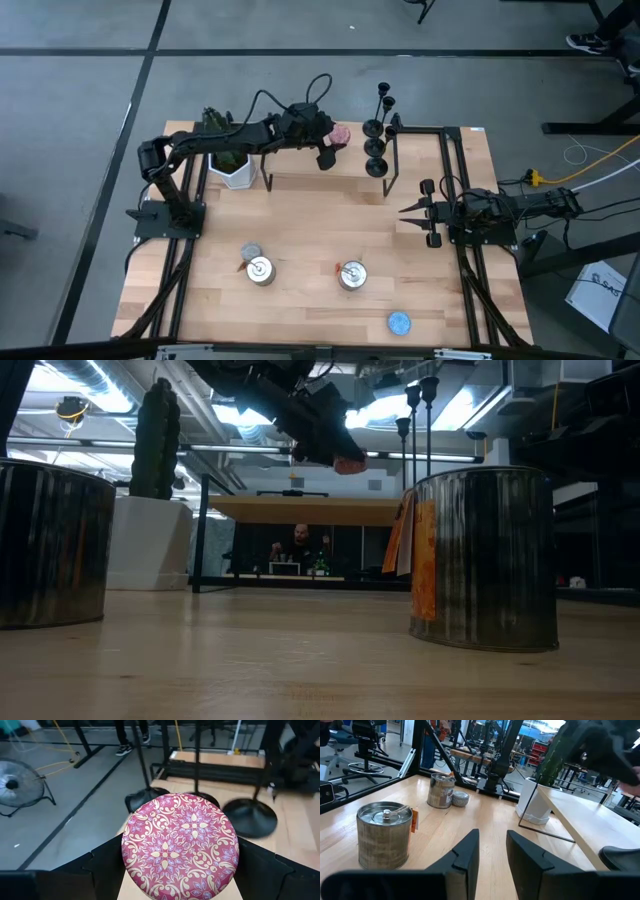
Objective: Pick & Place candle stick holders
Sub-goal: Put the pink scented candle on the shelf
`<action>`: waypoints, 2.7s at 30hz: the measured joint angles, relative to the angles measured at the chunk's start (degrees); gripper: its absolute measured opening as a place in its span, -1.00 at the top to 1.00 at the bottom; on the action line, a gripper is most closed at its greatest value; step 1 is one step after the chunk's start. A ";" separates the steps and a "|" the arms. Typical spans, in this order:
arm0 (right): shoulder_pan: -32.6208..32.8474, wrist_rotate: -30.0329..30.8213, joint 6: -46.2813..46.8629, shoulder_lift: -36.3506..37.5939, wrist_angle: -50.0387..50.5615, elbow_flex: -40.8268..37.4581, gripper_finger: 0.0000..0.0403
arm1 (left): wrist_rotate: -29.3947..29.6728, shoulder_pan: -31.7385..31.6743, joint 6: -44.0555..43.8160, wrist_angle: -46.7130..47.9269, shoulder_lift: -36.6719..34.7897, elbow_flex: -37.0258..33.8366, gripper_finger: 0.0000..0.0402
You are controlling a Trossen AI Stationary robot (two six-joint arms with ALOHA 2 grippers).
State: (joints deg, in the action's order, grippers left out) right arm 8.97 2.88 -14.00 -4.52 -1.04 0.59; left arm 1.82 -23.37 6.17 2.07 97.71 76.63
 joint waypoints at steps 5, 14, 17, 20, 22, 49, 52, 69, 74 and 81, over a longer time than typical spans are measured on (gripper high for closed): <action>0.00 0.02 -0.01 0.00 0.00 0.01 0.50 | 0.42 -0.53 -0.92 1.01 3.41 5.18 -0.47; 0.00 0.00 0.00 0.00 0.00 -0.01 0.50 | 3.24 -1.33 1.03 12.24 11.37 19.26 -0.47; 0.00 0.00 -0.02 0.00 0.00 -0.01 0.50 | 3.24 -2.21 1.03 15.10 11.33 20.08 -0.47; 0.00 0.00 0.00 -0.01 0.00 -0.01 0.50 | 3.18 -3.17 -0.54 16.86 11.00 20.08 -0.47; 0.00 0.00 -0.01 0.00 0.00 -0.01 0.50 | 2.76 -3.71 -1.69 16.96 11.00 20.03 -0.47; 0.00 0.00 -0.02 -0.01 0.00 -0.01 0.50 | 3.26 -3.83 -2.62 15.15 13.70 17.28 -0.47; 0.00 0.00 0.00 0.00 0.00 -0.01 0.50 | 3.22 -3.97 -3.23 15.42 13.79 17.28 -0.47; 0.00 0.01 0.00 0.00 0.00 -0.01 0.50 | 3.13 -3.72 -5.07 15.78 13.79 17.28 -0.47; 0.00 0.00 0.00 0.00 0.00 -0.01 0.50 | 3.15 -3.57 -5.07 15.80 13.79 17.28 -0.47; 0.00 0.00 0.00 0.00 0.00 0.01 0.50 | 3.21 -3.06 -6.07 16.18 13.82 17.28 -0.47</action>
State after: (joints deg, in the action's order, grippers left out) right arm 8.97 2.87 -14.00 -4.51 -1.04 0.60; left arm 5.03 -26.43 0.11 18.25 111.53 93.91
